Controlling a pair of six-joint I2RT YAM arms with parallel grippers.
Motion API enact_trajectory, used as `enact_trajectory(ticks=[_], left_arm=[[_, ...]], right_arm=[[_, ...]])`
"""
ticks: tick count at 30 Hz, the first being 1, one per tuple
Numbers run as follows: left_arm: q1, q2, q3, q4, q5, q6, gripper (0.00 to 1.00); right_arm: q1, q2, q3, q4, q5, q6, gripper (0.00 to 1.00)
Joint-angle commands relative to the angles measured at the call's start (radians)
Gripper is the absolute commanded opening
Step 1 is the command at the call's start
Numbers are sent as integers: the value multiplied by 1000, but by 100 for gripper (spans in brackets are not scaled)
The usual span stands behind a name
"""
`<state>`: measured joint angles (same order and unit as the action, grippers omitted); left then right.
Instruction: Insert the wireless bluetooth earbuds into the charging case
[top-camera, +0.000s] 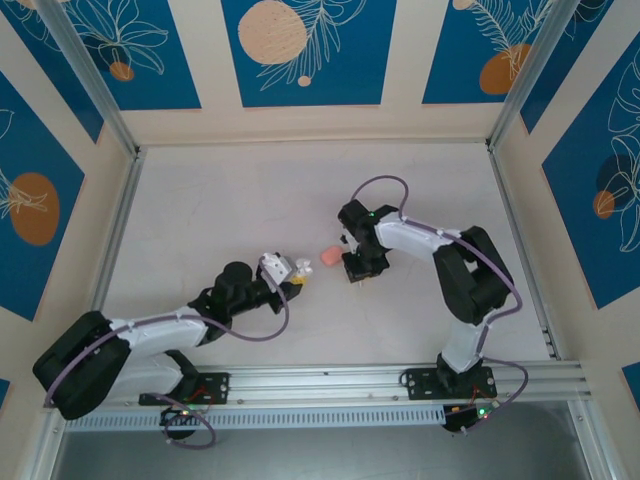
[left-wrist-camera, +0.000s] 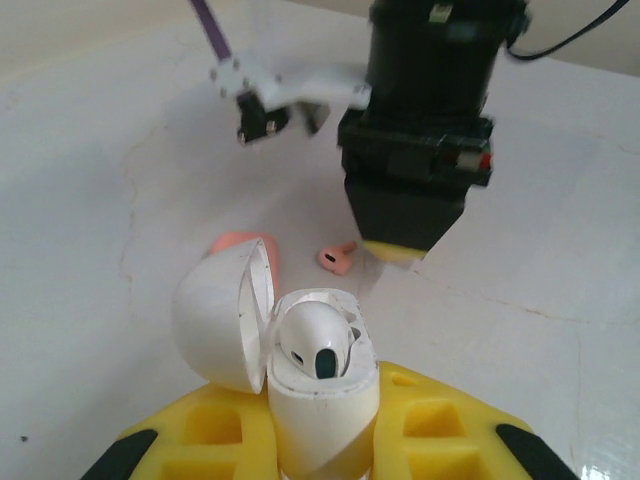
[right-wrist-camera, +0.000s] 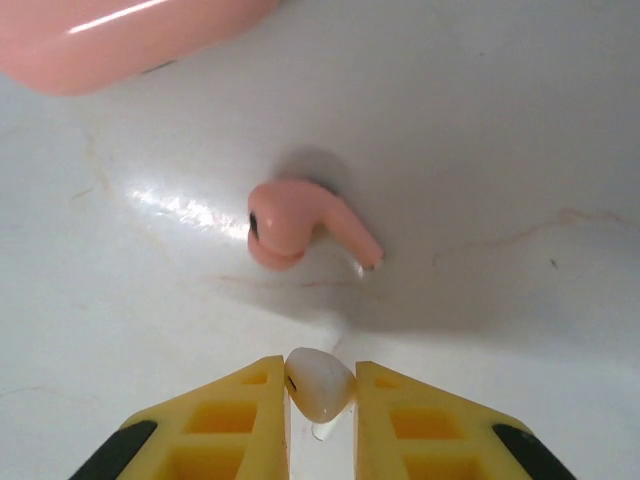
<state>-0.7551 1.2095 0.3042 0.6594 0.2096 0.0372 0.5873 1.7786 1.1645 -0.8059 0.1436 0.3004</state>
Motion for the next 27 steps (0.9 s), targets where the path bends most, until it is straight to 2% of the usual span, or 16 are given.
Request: enact_trajectory(ticks=[1,14,27], left_arm=[[-4,63,27,108,64,12,14],[-39,289,80,303,133,-5,13],[-58,408,150,399,143,-34,12]], right_arm=[[2,-84,-79,91,-46,82,19],[-12,-448,-367,405,-79,252,19],[-20,-645,-468,578,-148,279,19]])
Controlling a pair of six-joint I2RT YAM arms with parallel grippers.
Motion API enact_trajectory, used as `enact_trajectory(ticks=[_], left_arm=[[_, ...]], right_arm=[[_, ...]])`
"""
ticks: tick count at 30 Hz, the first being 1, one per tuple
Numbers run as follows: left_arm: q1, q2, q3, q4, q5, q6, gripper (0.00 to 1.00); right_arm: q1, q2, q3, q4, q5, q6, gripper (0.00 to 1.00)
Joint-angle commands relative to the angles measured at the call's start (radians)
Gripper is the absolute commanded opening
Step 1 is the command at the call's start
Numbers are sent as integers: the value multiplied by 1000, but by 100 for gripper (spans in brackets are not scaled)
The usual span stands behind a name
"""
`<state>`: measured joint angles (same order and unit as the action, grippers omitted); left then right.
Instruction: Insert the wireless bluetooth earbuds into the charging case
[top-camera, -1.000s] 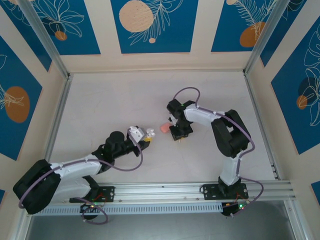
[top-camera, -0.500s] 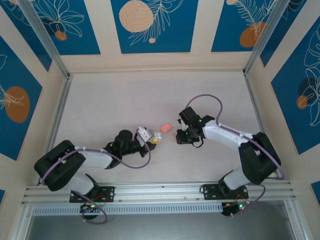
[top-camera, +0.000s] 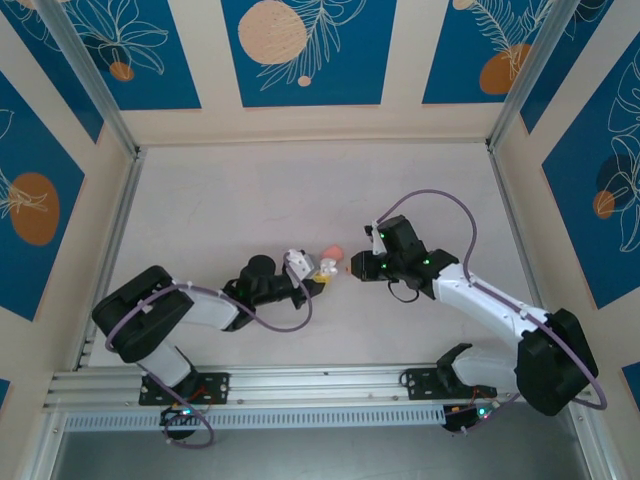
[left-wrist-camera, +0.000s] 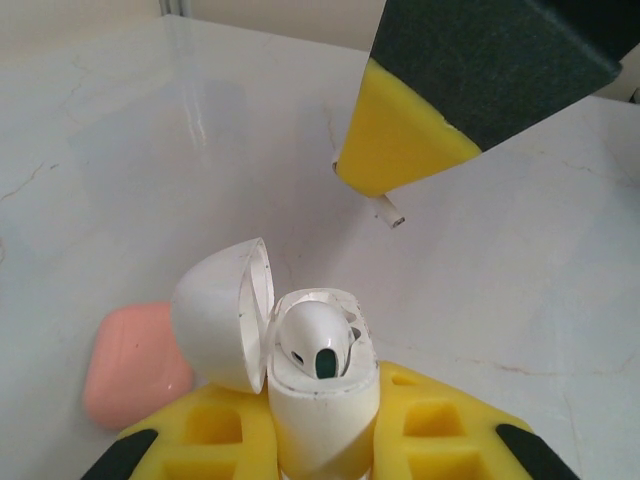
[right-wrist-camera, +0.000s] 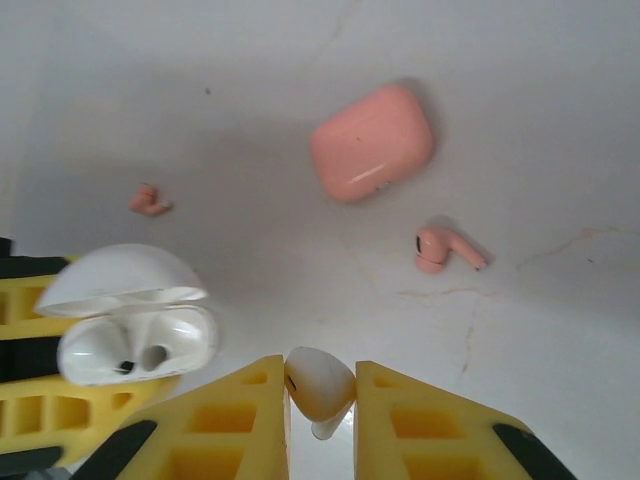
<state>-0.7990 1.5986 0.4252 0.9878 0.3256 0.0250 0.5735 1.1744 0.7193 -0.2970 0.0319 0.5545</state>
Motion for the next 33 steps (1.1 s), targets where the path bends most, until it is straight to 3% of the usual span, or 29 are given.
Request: enact_trajectory(ticks=[1,33], left_arm=[[-16,26,32,78,27,-25,12],[-23,70,65,179,9,-86,12]], right_arm=[[-6,-50,-29,81,-42,28,20],[46,-22,-39,232,-69,47,19]])
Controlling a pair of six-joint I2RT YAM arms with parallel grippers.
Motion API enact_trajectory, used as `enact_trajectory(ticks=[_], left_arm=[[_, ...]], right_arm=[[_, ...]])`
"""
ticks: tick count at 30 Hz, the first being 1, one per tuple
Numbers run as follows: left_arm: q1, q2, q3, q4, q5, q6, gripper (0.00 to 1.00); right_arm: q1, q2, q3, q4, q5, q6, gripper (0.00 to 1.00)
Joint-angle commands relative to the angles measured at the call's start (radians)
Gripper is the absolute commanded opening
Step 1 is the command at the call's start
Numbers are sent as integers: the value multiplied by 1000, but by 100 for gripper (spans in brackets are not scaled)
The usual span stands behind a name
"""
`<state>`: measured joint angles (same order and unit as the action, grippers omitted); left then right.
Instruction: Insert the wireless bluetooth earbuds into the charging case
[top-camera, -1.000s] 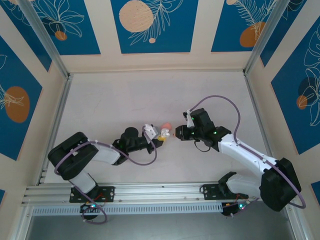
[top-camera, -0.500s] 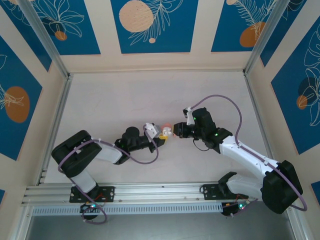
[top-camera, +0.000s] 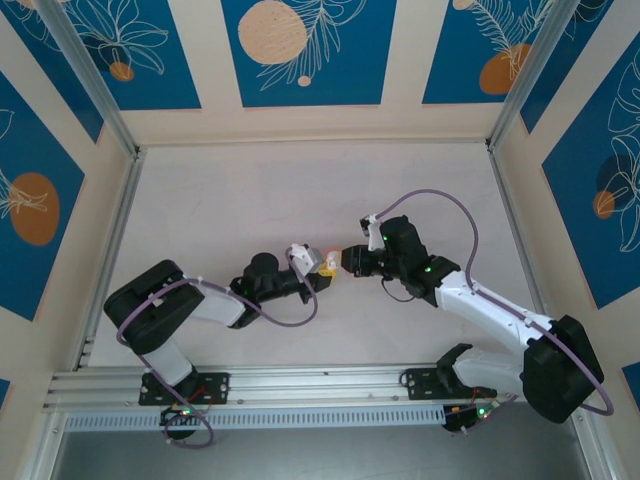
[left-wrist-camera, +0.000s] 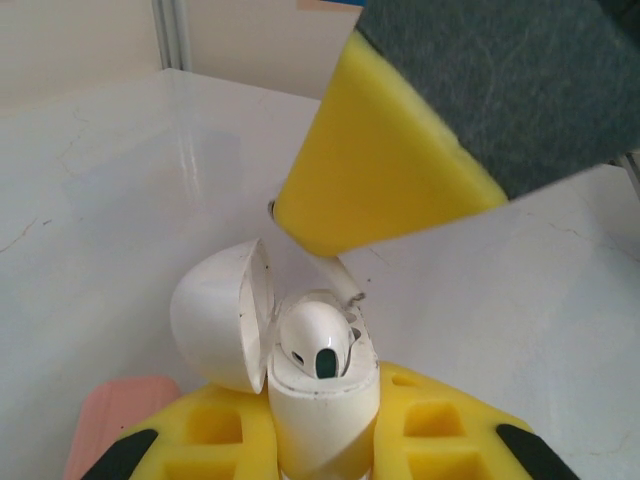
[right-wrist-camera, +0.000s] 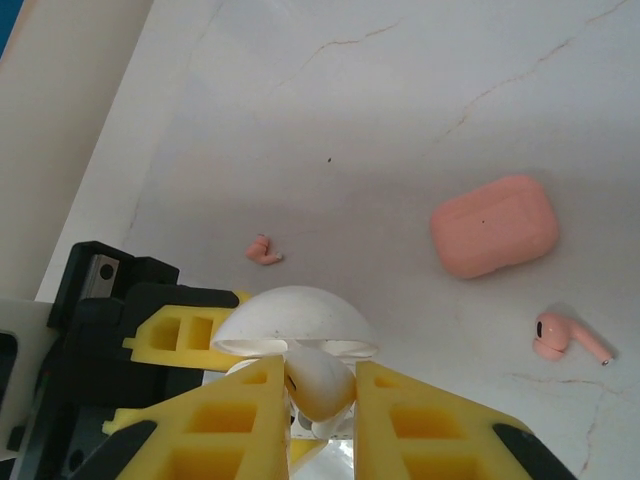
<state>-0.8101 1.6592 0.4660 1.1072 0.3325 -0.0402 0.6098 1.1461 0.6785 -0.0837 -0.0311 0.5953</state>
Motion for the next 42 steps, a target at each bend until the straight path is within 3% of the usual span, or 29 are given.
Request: enact_trajectory(ticks=[1,17,42], left_arm=[[-12,11,24,64,0,-24,12],[-12,7,25,100,-25,-46,12],[-13,-7,26,85,-19,-30,12]], right_arm=[[11,7,3,19,-4,6,19],[52,10,17,7,20,-23,19],[35,-59,14,3,2,-6,41]])
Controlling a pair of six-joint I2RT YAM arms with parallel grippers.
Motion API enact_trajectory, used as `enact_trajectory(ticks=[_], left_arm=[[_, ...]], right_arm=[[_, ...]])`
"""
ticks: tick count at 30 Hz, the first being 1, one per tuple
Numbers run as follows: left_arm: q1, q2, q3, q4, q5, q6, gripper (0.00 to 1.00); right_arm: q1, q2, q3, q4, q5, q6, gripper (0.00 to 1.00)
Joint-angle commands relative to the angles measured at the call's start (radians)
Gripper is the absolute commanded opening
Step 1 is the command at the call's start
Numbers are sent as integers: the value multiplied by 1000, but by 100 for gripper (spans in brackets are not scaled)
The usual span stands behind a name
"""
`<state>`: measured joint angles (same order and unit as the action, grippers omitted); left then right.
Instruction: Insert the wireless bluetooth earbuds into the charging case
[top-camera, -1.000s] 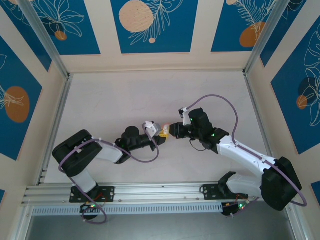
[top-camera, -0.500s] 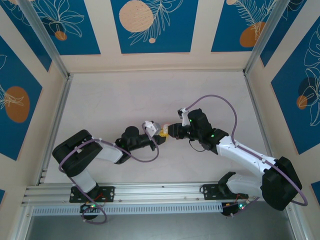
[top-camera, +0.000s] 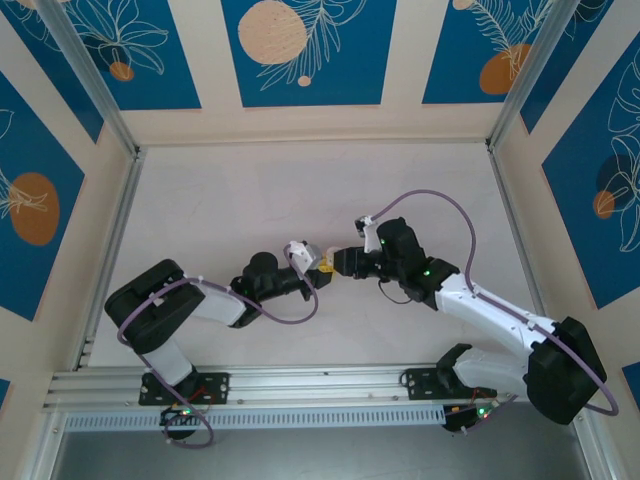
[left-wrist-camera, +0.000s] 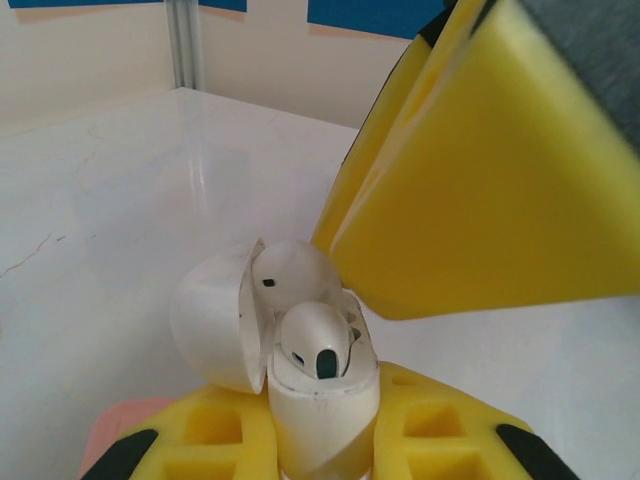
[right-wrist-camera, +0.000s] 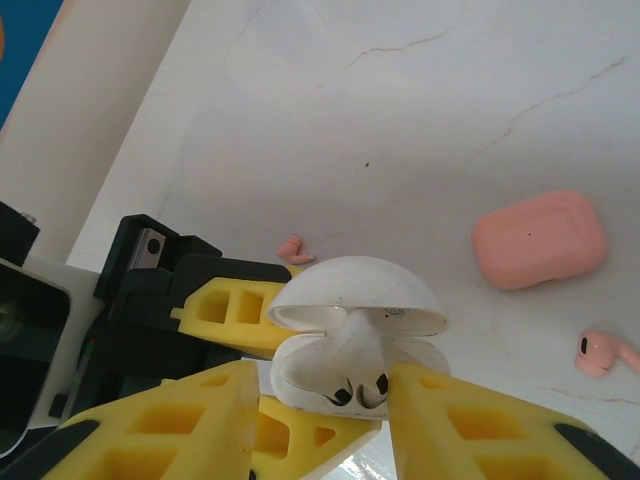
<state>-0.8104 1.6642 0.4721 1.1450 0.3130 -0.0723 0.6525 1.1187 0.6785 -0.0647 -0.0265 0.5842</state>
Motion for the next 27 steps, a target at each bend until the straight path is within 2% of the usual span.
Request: enact_trajectory(ticks=[1,12,20,27], left_arm=[[-13,-13,19,46,0,4,12],[-13,-23,10,64,17,17,12],[-12,-12,-18,173,62,36,12],[-13,-12,-24,197,88,72,12]], right_arm=[[-9,-38,14,-22,-1,5,42],[-63,-119,32,-68,-62,-4,47],[-209,-141,119,-201,-303,-27,44],[-237,-134,211,-380,-382,-111,41]])
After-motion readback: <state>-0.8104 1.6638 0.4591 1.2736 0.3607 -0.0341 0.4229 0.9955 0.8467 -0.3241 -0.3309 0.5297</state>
